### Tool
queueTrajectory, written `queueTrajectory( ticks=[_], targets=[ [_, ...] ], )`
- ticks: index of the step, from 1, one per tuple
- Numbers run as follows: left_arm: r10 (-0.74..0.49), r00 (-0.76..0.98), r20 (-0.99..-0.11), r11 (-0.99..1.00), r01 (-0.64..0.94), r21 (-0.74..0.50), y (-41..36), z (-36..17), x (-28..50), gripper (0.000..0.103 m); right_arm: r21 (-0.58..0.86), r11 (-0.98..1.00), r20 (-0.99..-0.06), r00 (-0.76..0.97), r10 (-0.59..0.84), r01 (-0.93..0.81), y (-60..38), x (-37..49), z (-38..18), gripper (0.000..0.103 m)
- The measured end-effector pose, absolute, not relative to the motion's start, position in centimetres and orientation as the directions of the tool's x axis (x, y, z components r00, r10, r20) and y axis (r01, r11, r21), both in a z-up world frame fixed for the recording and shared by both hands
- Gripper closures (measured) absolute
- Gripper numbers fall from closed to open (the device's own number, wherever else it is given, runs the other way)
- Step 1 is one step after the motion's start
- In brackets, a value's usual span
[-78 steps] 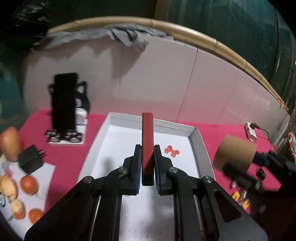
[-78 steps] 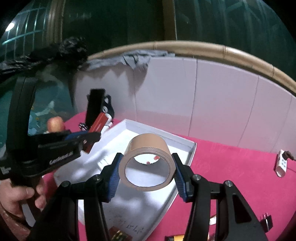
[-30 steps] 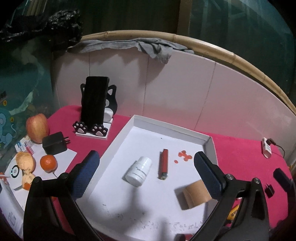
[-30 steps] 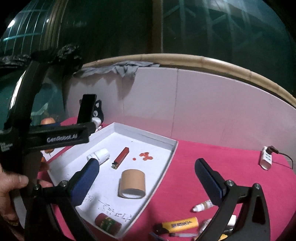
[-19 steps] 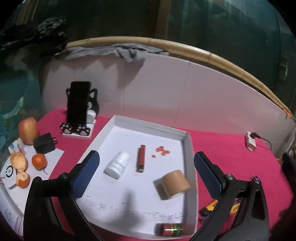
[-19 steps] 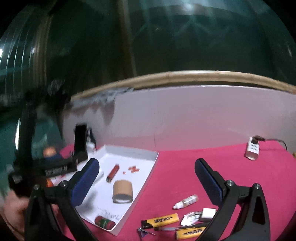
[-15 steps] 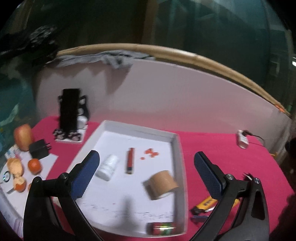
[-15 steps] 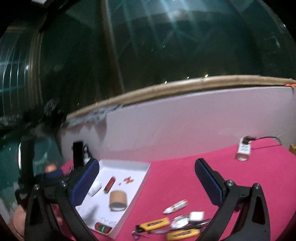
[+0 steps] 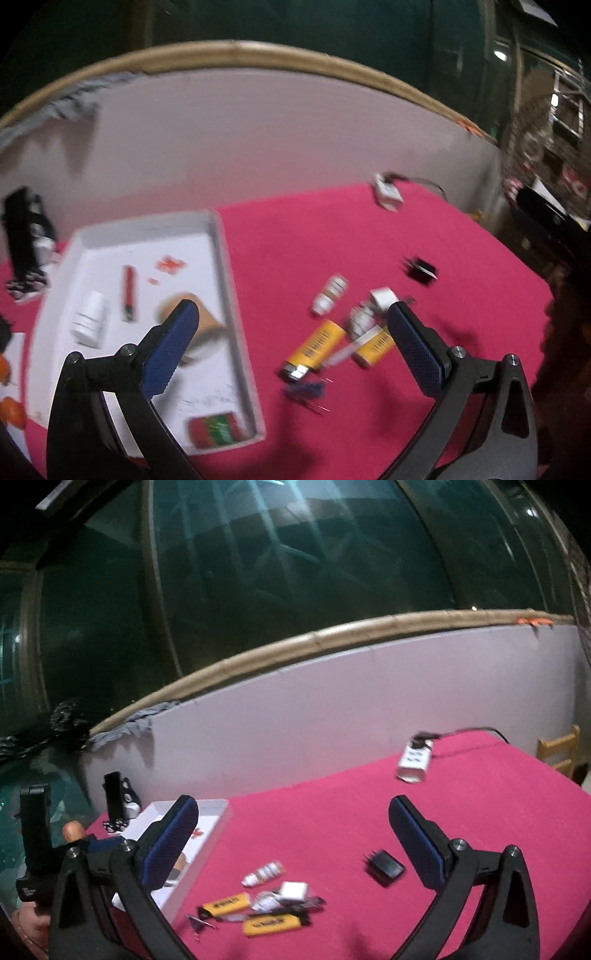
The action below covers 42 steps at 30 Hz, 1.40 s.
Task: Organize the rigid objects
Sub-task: 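Move both open tools away from the tray toward the loose items, then grasp the blue binder clip with the left gripper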
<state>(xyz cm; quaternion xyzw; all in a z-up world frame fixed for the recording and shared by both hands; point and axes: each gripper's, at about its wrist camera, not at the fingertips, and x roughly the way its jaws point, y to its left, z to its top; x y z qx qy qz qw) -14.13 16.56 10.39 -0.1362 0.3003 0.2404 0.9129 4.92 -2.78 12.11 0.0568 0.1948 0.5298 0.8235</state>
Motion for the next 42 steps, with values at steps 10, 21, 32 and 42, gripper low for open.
queueTrajectory(
  ticks=[10,21,32,42],
  targets=[
    [0.244,0.653,-0.717,0.928,-0.373,-0.024,12.7,6.2,-12.8,0.020,0.373,0.462,-0.276,0.379,0.883,-0.805,-5.5,7.8,10.5,0.000],
    [0.296,0.516,-0.804,0.918,-0.387,0.090,12.5,3.2,-10.4,0.038,0.430,0.463,-0.298,0.362,0.883,-0.775,-6.0,9.0,9.4,0.000],
    [0.360,0.486,-0.796,0.893,-0.428,0.142,12.0,2.6,-11.4,0.074,0.428,0.540,-0.330,0.430,0.840,-0.725,-7.0,11.2,9.0,0.000],
    [0.320,0.490,-0.811,0.896,-0.435,0.090,12.1,1.9,-11.8,0.076,0.452,0.564,-0.380,0.422,0.823,-0.692,-7.1,12.6,8.1,0.000]
  ],
)
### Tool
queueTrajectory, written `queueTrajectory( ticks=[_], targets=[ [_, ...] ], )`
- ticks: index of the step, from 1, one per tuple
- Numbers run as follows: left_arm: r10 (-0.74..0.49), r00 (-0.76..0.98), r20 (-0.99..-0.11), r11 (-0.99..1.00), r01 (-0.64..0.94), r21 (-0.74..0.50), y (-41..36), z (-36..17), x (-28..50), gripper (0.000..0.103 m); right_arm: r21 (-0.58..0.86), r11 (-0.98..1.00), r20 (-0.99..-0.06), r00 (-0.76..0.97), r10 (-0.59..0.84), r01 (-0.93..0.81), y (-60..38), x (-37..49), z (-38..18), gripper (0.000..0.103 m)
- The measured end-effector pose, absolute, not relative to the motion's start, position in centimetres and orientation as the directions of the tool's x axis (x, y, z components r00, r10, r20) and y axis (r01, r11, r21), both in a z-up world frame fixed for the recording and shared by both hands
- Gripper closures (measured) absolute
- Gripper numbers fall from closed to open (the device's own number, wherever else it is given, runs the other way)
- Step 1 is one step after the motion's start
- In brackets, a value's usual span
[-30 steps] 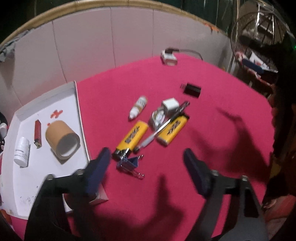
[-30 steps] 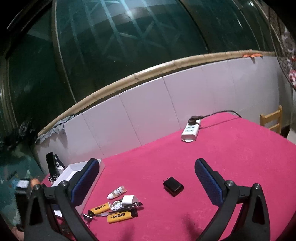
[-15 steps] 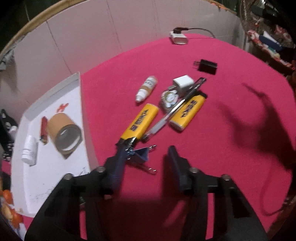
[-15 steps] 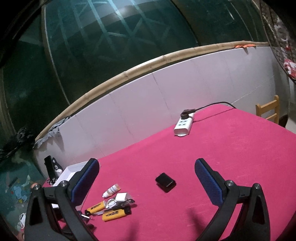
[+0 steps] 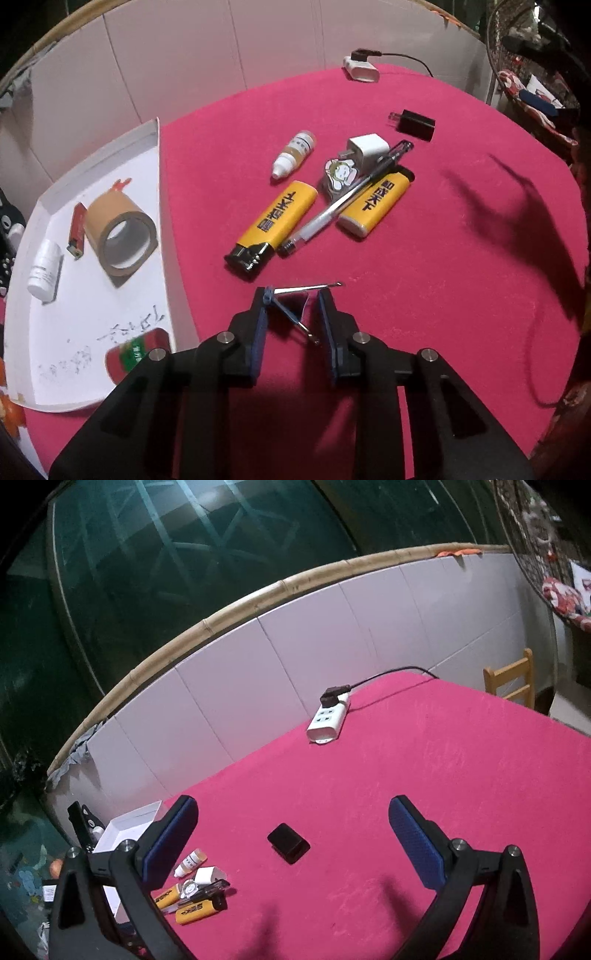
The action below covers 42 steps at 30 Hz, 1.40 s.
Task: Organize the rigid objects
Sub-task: 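Grasp the blue binder clip with the left gripper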
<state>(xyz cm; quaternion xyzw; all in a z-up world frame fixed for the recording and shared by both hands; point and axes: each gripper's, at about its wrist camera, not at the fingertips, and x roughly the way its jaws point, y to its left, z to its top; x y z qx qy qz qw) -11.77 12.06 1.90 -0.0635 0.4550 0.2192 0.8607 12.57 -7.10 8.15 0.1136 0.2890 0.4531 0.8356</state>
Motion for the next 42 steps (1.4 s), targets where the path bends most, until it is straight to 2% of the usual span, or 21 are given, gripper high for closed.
queueTrajectory(
  ticks=[3,7,16,20,24,26,28,30,40,41,42],
  targets=[
    [0.322,0.499,-0.805,0.899,-0.428,0.095,11.6,1.9,-11.6,0.076,0.451,0.563,-0.380,0.421,0.823,-0.693,-7.0,12.5,8.2,0.000],
    [0.299,0.524,-0.798,0.907,-0.416,0.067,11.1,2.0,-11.6,0.093,0.432,0.555,-0.386,0.410,0.826,-0.711,-6.5,12.2,8.2,0.000],
    [0.276,0.552,-0.786,0.905,-0.425,0.020,11.4,2.3,-11.9,0.095,0.415,0.566,-0.433,0.393,0.812,-0.712,-5.6,12.4,7.2,0.000],
    [0.286,0.533,-0.796,0.910,-0.412,0.051,10.8,2.2,-11.6,0.095,0.423,0.556,-0.431,0.381,0.818,-0.715,-5.6,12.3,7.3,0.000],
    [0.313,0.531,-0.787,0.906,-0.416,0.080,10.4,2.3,-11.6,0.088,0.431,0.537,-0.424,0.363,0.830,-0.725,-5.6,12.0,7.4,0.000],
    [0.317,0.549,-0.774,0.907,-0.413,0.079,10.1,2.7,-11.6,0.078,0.434,0.534,-0.425,0.358,0.831,-0.725,-5.6,12.0,7.3,0.000],
    [0.318,0.563,-0.762,0.910,-0.408,0.078,9.9,3.1,-11.7,0.052,0.439,0.534,-0.427,0.355,0.831,-0.722,-5.6,12.0,7.2,0.000],
    [0.318,0.575,-0.754,0.914,-0.398,0.082,9.7,3.3,-11.8,0.045,0.447,0.532,-0.428,0.351,0.833,-0.719,-5.6,12.0,7.1,0.000],
    [0.285,0.568,-0.772,0.936,-0.340,0.096,10.3,2.6,-8.4,0.047,0.453,0.527,-0.428,0.344,0.836,-0.719,-5.7,11.7,7.2,0.000],
    [0.282,0.562,-0.778,0.939,-0.327,0.104,10.2,2.2,-8.2,0.051,0.453,0.528,-0.429,0.343,0.836,-0.718,-5.7,11.7,7.2,0.000],
    [0.285,0.559,-0.778,0.940,-0.324,0.112,10.0,2.0,-8.1,0.063,0.455,0.528,-0.429,0.343,0.836,-0.717,-5.7,11.8,7.2,0.000]
  ],
)
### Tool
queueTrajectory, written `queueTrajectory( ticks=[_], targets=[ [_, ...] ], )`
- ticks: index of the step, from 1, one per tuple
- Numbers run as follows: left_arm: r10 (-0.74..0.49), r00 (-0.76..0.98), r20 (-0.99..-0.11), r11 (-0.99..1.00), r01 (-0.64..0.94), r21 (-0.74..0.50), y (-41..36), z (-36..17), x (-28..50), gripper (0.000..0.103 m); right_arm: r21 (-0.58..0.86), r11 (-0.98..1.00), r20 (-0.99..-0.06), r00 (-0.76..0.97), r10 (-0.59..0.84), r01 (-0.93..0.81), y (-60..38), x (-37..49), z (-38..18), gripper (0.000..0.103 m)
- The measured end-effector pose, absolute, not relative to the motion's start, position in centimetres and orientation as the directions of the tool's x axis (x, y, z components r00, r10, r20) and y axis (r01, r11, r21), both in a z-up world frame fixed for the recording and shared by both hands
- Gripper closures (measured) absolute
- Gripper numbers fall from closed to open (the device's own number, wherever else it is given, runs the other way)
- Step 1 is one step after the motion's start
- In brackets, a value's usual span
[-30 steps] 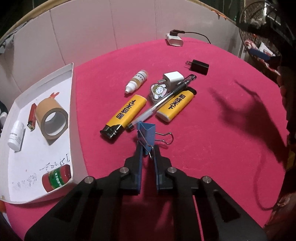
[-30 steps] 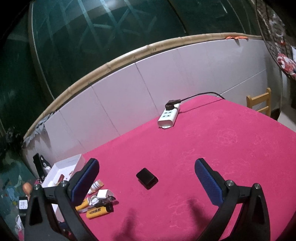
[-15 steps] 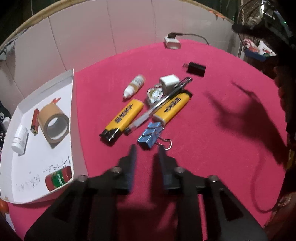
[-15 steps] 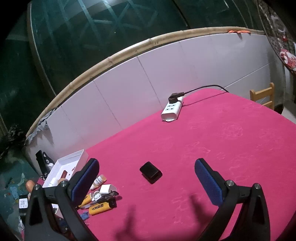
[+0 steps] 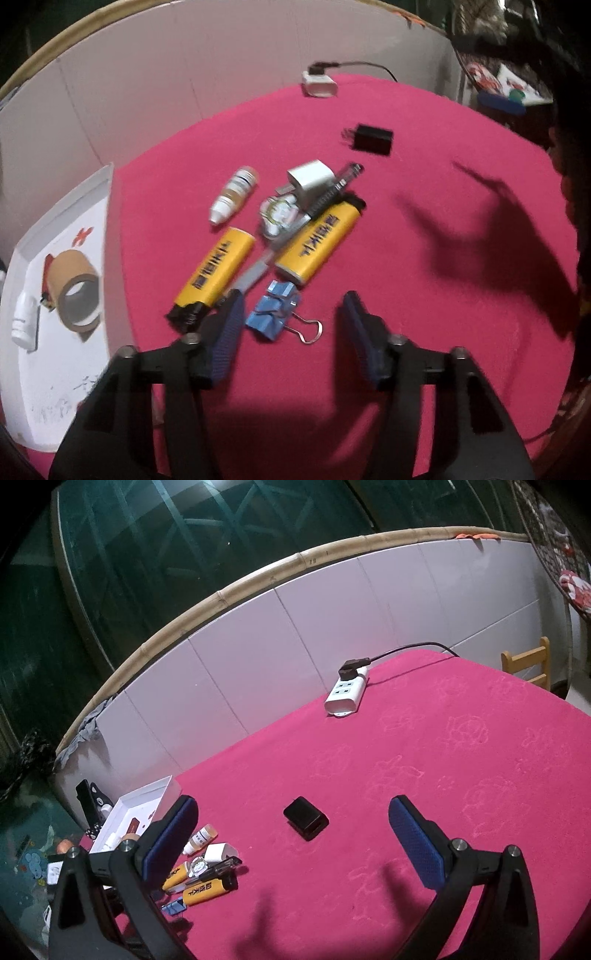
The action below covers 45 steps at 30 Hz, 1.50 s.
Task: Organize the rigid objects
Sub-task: 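Grasp the blue binder clip with the left gripper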
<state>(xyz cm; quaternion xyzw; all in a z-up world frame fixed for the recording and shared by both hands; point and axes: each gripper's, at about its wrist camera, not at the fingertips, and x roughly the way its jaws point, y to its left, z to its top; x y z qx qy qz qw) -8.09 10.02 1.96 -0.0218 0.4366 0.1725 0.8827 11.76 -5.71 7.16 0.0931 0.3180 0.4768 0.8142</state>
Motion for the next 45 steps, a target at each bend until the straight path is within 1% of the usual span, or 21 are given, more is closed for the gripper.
queueTrajectory(
  ticks=[1,2,3,4,6,9,14,16,20,22,24,26,27,29,30,31,33,36,39,43,45],
  targets=[
    [0.307,0.564,-0.767,0.936,-0.327,0.135,9.8,2.0,-8.2,0.079,0.457,0.529,-0.430,0.343,0.835,-0.715,-5.7,11.8,7.1,0.000],
    [0.326,0.564,-0.759,0.929,-0.340,0.146,9.9,2.1,-8.3,0.084,0.458,0.531,-0.431,0.344,0.834,-0.713,-5.7,11.9,7.1,0.000],
    [0.312,0.573,-0.758,0.931,-0.344,0.124,10.1,2.3,-8.6,0.088,0.460,0.533,-0.433,0.345,0.833,-0.710,-5.7,11.9,7.0,0.000],
    [0.292,0.581,-0.760,0.932,-0.351,0.089,10.5,2.5,-8.9,0.090,0.463,0.535,-0.434,0.345,0.832,-0.707,-5.7,12.0,7.0,0.000],
    [0.307,0.581,-0.753,0.922,-0.378,0.084,11.0,2.6,-9.4,0.092,0.465,0.533,-0.434,0.343,0.833,-0.706,-5.8,11.9,6.9,0.000],
    [0.294,0.594,-0.749,0.916,-0.399,0.043,11.4,2.7,-10.1,0.092,0.457,0.531,-0.430,0.345,0.834,-0.714,-5.8,11.8,7.1,0.000],
    [0.295,0.617,-0.729,0.913,-0.407,0.025,11.1,3.5,-10.9,0.094,0.435,0.530,-0.435,0.345,0.831,-0.728,-5.5,11.6,7.2,0.000],
    [0.293,0.634,-0.715,0.914,-0.405,0.015,10.9,4.2,-11.2,0.096,0.408,0.533,-0.452,0.344,0.823,-0.741,-4.9,11.7,7.2,0.000],
    [0.302,0.651,-0.696,0.912,-0.410,0.012,10.9,5.1,-11.8,0.096,0.296,0.560,-0.536,0.351,0.768,-0.773,-2.6,12.6,6.3,0.000],
    [0.300,0.648,-0.701,0.908,-0.418,0.002,11.2,5.0,-11.9,0.096,0.271,0.567,-0.559,0.352,0.751,-0.778,-2.2,12.8,6.1,0.000],
    [0.283,0.644,-0.711,0.908,-0.419,-0.018,11.5,4.8,-12.0,0.096,0.287,0.560,-0.552,0.343,0.760,-0.778,-2.4,12.9,6.2,0.000],
    [0.266,0.664,-0.699,0.913,-0.407,-0.039,11.5,4.8,-12.5,0.095,0.308,0.550,-0.540,0.333,0.773,-0.776,-2.8,12.7,6.2,0.000],
    [0.255,0.674,-0.694,0.919,-0.393,-0.043,11.4,4.9,-12.7,0.091,0.317,0.547,-0.538,0.328,0.777,-0.775,-2.9,12.7,6.1,0.000],
    [0.235,0.690,-0.685,0.937,-0.349,-0.030,10.9,4.9,-12.9,0.060,0.344,0.539,-0.538,0.309,0.784,-0.768,-3.2,12.7,5.8,0.000],
    [0.225,0.693,-0.685,0.944,-0.329,-0.023,10.8,4.9,-12.8,0.032,0.358,0.538,-0.540,0.300,0.786,-0.763,-3.3,12.8,5.6,0.000],
    [0.207,0.705,-0.678,0.955,-0.298,-0.018,10.6,4.9,-12.8,0.027,0.368,0.537,-0.542,0.295,0.787,-0.759,-3.3,12.9,5.4,0.000],
    [0.157,0.723,-0.672,0.976,-0.220,-0.008,10.5,4.9,-12.7,0.027,0.387,0.536,-0.544,0.284,0.789,-0.750,-3.6,13.0,5.2,0.000],
    [0.064,0.717,-0.694,0.995,-0.098,-0.009,10.4,4.7,-12.1,0.027,0.395,0.540,-0.547,0.282,0.788,-0.743,-3.9,13.0,5.0,0.000],
    [-0.001,0.694,-0.720,1.000,-0.014,-0.015,10.7,4.1,-11.2,0.027,0.414,0.543,-0.547,0.276,0.790,-0.731,-4.2,13.1,4.8,0.000],
    [-0.043,0.650,-0.758,0.998,0.054,-0.010,10.5,3.1,-9.7,0.027,0.438,0.545,-0.554,0.263,0.790,-0.715,-4.3,13.3,4.3,0.000],
    [-0.041,0.613,-0.789,0.997,0.075,0.007,10.2,2.2,-8.9,0.027,0.450,0.547,-0.556,0.257,0.790,-0.706,-4.4,13.4,4.2,0.000]
  ],
)
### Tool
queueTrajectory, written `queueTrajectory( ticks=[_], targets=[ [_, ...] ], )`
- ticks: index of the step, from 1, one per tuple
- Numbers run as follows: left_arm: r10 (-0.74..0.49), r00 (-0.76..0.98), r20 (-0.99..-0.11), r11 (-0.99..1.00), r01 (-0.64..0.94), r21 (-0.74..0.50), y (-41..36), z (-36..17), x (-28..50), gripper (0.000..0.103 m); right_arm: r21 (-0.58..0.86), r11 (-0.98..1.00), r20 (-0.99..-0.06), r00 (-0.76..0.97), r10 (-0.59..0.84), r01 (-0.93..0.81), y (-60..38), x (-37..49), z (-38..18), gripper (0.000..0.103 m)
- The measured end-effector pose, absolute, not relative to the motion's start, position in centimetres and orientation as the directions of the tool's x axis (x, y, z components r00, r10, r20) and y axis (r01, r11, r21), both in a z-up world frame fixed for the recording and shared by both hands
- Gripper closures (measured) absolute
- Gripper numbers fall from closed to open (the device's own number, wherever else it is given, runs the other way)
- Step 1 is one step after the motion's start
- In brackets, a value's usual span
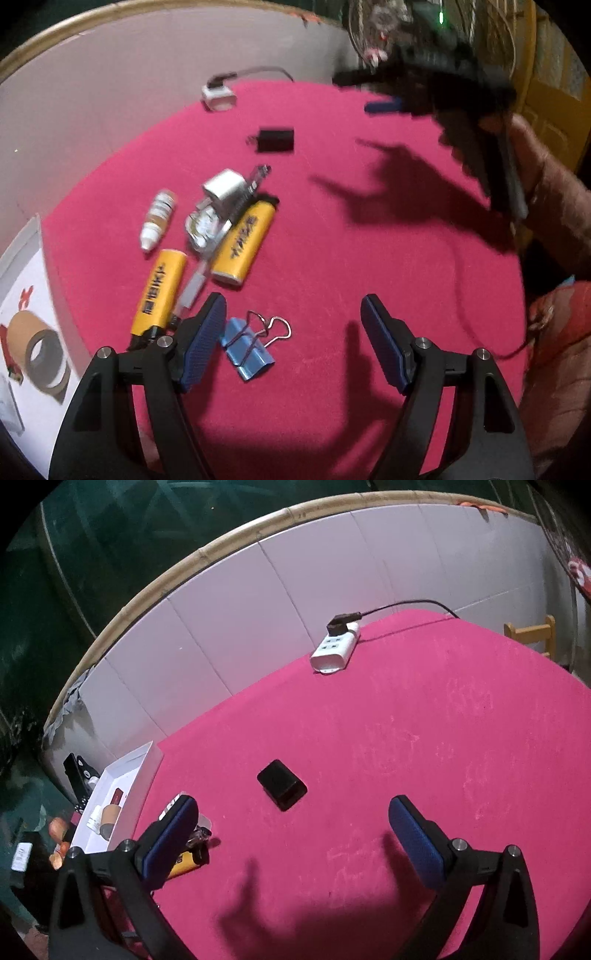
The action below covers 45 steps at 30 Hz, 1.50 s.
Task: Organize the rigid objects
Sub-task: 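Grasp the blue binder clip with the left gripper, then grasp the black charger with the right gripper while the left gripper holds the clip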
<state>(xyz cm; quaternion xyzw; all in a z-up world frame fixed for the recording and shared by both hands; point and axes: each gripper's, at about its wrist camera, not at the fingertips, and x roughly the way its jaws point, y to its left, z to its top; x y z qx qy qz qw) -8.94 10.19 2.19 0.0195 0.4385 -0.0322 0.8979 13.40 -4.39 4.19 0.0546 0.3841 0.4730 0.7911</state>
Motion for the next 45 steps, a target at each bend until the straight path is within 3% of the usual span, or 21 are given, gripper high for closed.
queueTrajectory(
  ticks=[7,14,20,21,23,24,25,29,39,45],
  targets=[
    [-0.115,0.582,-0.805,0.992,0.110,-0.062,8.4,1.8,-11.8,0.027,0.474,0.539,-0.543,0.251,0.802,-0.696,-4.9,13.5,4.4,0.000],
    [-0.049,0.598,-0.800,0.997,0.083,0.000,8.4,2.0,-13.7,0.027,0.477,0.525,-0.546,0.231,0.806,-0.705,-4.5,13.0,4.4,0.000],
    [-0.078,0.581,-0.810,0.993,0.121,-0.009,9.5,1.1,-12.3,0.027,0.482,0.525,-0.543,0.231,0.807,-0.701,-4.7,12.7,4.5,0.000],
    [-0.082,0.581,-0.810,0.991,0.136,-0.003,9.3,1.0,-12.4,0.030,0.481,0.527,-0.545,0.232,0.806,-0.700,-4.8,12.8,4.5,0.000],
    [-0.104,0.583,-0.806,0.986,0.169,-0.005,8.8,1.1,-12.5,0.048,0.482,0.530,-0.547,0.233,0.804,-0.698,-4.8,12.9,4.4,0.000],
    [-0.103,0.587,-0.803,0.986,0.165,-0.006,8.8,1.2,-12.6,0.064,0.484,0.530,-0.549,0.230,0.804,-0.696,-4.7,13.0,4.4,0.000],
    [-0.101,0.590,-0.801,0.987,0.159,-0.007,8.9,1.3,-12.8,0.067,0.485,0.529,-0.549,0.229,0.804,-0.696,-4.7,13.0,4.4,0.000],
    [-0.033,0.619,-0.785,0.998,0.057,0.003,9.3,1.3,-13.2,0.067,0.430,0.530,-0.564,0.241,0.790,-0.731,-4.1,12.8,4.6,0.000],
    [0.164,0.733,-0.660,0.960,-0.272,-0.063,11.1,4.9,-13.6,0.067,0.096,0.481,-0.676,0.298,0.674,-0.871,0.2,12.5,3.9,0.000],
    [0.258,0.751,-0.608,0.916,-0.391,-0.094,12.5,7.3,-13.8,0.067,0.065,0.447,-0.717,0.270,0.642,-0.892,3.2,13.7,2.4,0.000]
  ],
)
